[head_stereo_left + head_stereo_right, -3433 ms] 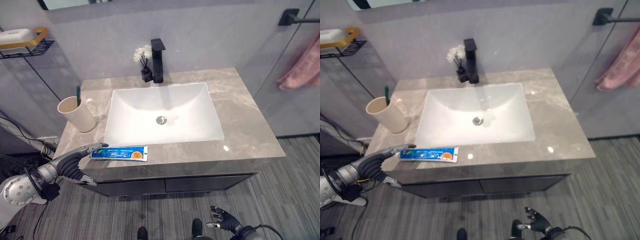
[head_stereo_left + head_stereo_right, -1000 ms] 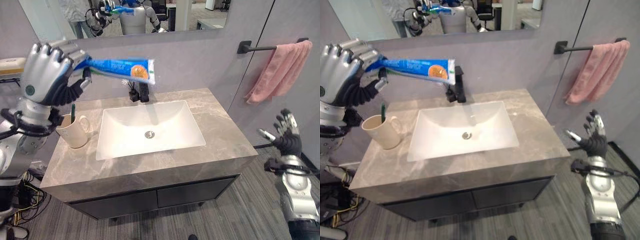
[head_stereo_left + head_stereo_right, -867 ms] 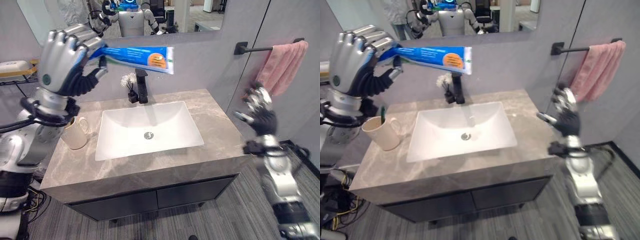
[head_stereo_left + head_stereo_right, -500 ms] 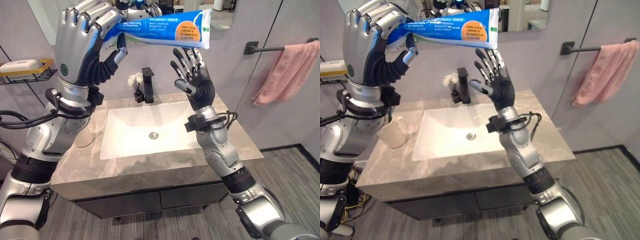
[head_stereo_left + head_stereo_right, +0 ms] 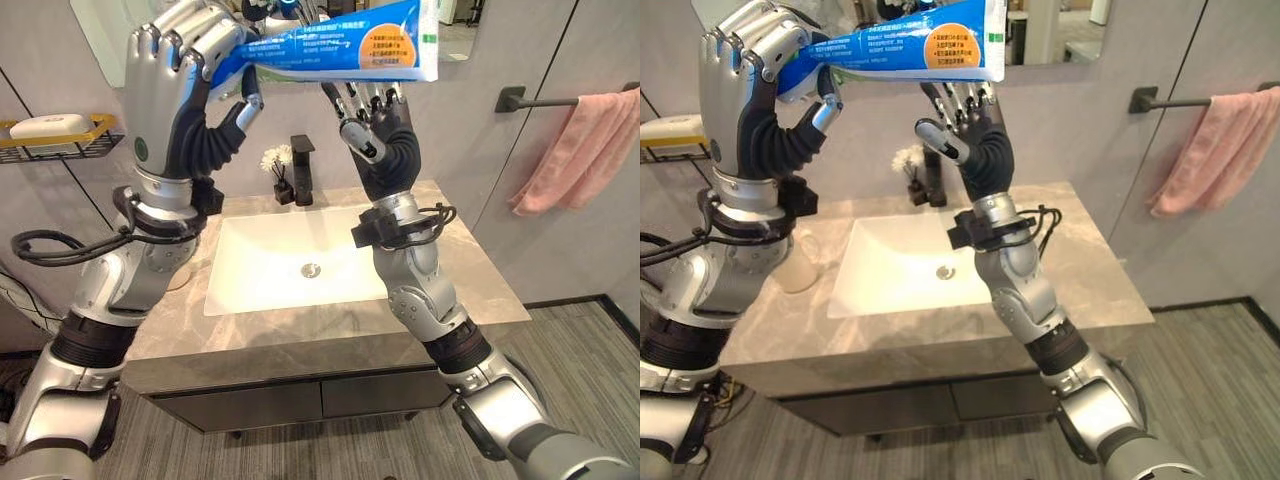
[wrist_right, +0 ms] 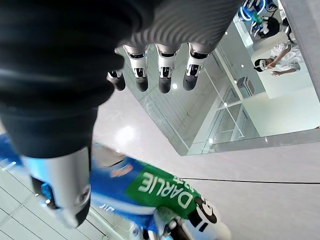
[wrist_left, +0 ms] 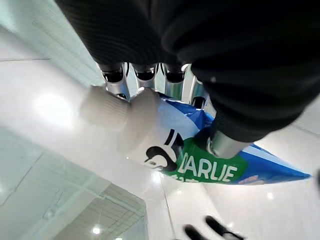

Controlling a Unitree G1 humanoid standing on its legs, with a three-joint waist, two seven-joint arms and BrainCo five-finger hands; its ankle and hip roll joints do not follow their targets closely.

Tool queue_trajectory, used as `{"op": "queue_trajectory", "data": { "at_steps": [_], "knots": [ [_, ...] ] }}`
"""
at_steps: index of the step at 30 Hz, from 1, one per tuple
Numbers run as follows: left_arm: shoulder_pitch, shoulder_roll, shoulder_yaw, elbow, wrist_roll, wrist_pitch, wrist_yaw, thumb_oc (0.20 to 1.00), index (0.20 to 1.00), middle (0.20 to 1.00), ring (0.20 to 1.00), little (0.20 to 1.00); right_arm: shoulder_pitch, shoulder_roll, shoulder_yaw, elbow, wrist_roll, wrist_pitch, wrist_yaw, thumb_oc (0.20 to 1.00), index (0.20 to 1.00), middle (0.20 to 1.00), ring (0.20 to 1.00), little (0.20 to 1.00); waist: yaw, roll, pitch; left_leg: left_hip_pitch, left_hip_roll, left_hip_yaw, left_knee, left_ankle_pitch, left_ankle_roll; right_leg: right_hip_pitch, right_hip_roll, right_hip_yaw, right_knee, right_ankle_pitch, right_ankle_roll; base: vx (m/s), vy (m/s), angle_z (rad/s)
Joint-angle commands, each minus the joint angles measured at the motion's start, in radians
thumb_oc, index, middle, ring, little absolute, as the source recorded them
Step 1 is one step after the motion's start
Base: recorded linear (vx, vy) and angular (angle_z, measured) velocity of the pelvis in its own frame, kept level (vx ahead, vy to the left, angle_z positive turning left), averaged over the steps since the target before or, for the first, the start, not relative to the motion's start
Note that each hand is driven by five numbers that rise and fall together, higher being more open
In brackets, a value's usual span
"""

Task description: Put brush and paste in cup on sink, flatten towel.

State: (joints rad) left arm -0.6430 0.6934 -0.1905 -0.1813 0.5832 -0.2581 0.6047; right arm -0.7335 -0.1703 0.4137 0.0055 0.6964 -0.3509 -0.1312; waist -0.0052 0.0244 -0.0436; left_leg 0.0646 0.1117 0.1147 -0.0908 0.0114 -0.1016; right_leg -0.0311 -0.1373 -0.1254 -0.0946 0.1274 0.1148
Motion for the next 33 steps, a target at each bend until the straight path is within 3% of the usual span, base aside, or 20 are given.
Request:
{"op": "queue_trajectory", "data": {
  "at_steps": [1,14,17,20,21,22,23,32,33],
  "knots": [
    [-0.07,0.031,-0.034,-0.032,-0.107,-0.018,-0.012,0.2,0.2,0.2,0.2,0.2,-0.137,0.058,-0.042,-0.061,0.068,-0.084,-0.004,1.0,1.0,1.0,1.0,1.0,0.02,-0.049,-0.004,-0.004,-0.024,-0.027,0.004,-0.006,0.028,0.106,-0.058,-0.003,0.007,-0.059,0.041,0.0,0.0,0.0],
    [0.035,0.001,-0.033,-0.061,-0.173,-0.041,-0.046,0.2,0.2,0.2,0.2,0.2,-0.133,0.108,-0.08,-0.125,0.082,-0.131,-0.047,1.0,1.0,1.0,1.0,1.0,0.029,-0.047,-0.008,0.006,-0.02,-0.029,0.004,-0.019,0.029,0.114,-0.051,-0.005,0.007,-0.073,0.036,0.01,-0.004,0.03],
    [0.052,-0.006,-0.036,-0.059,-0.185,-0.039,-0.053,0.2,0.2,0.2,0.2,0.2,-0.128,0.113,-0.076,-0.133,0.077,-0.132,-0.052,0.715,0.715,0.715,0.715,0.715,0.03,-0.046,-0.007,0.007,-0.019,-0.029,0.004,-0.018,0.03,0.114,-0.051,-0.005,0.007,-0.073,0.035,0.01,-0.006,0.04],
    [0.061,-0.007,-0.036,-0.062,-0.19,-0.042,-0.06,0.2,0.2,0.2,0.2,0.2,-0.129,0.121,-0.073,-0.13,0.083,-0.133,-0.053,0.514,0.514,0.514,0.514,0.514,0.031,-0.046,-0.005,0.003,-0.019,-0.029,0.004,-0.008,0.031,0.111,-0.051,-0.004,0.007,-0.065,0.033,-0.02,-0.004,0.0],
    [0.061,-0.008,-0.039,-0.064,-0.191,-0.043,-0.061,0.2,0.2,0.2,0.2,0.2,-0.129,0.124,-0.073,-0.129,0.083,-0.135,-0.055,0.489,0.489,0.489,0.489,0.489,0.032,-0.045,-0.007,0.007,-0.019,-0.03,0.004,-0.017,0.03,0.114,-0.05,-0.005,0.007,-0.074,0.034,0.0,0.0,0.0],
    [0.06,-0.008,-0.043,-0.064,-0.197,-0.045,-0.063,0.2,0.2,0.2,0.2,0.2,-0.128,0.125,-0.066,-0.129,0.081,-0.135,-0.058,0.235,0.235,0.235,0.235,0.235,0.032,-0.045,-0.004,0.002,-0.019,-0.03,0.004,-0.008,0.031,0.11,-0.05,-0.006,0.007,-0.066,0.033,0.0,0.0,0.0],
    [0.06,-0.008,-0.044,-0.064,-0.197,-0.045,-0.063,0.2,0.2,0.2,0.2,0.2,-0.128,0.125,-0.066,-0.129,0.081,-0.135,-0.059,0.2,0.2,0.2,0.2,0.2,0.032,-0.044,-0.006,0.006,-0.018,-0.031,0.004,-0.017,0.03,0.114,-0.049,-0.006,0.007,-0.074,0.034,-0.04,-0.009,0.0],
    [0.047,-0.033,-0.056,-0.066,-0.218,-0.041,-0.06,0.2,0.2,0.2,0.2,0.2,-0.105,0.139,-0.048,-0.117,0.091,-0.131,-0.066,0.2,0.2,0.2,0.2,0.2,0.032,-0.04,-0.003,0.002,-0.021,-0.035,0.004,-0.008,0.032,0.114,-0.049,-0.011,0.007,-0.069,0.029,0.0,-0.006,0.0],
    [0.052,-0.036,-0.054,-0.068,-0.219,-0.037,-0.061,0.642,0.642,0.642,0.642,0.642,-0.1,0.138,-0.052,-0.117,0.089,-0.132,-0.069,0.2,0.2,0.2,0.2,0.2,0.032,-0.038,-0.004,0.006,-0.021,-0.037,0.004,-0.017,0.031,0.119,-0.048,-0.014,0.007,-0.077,0.031,0.0,0.0,0.0]
  ]
}}
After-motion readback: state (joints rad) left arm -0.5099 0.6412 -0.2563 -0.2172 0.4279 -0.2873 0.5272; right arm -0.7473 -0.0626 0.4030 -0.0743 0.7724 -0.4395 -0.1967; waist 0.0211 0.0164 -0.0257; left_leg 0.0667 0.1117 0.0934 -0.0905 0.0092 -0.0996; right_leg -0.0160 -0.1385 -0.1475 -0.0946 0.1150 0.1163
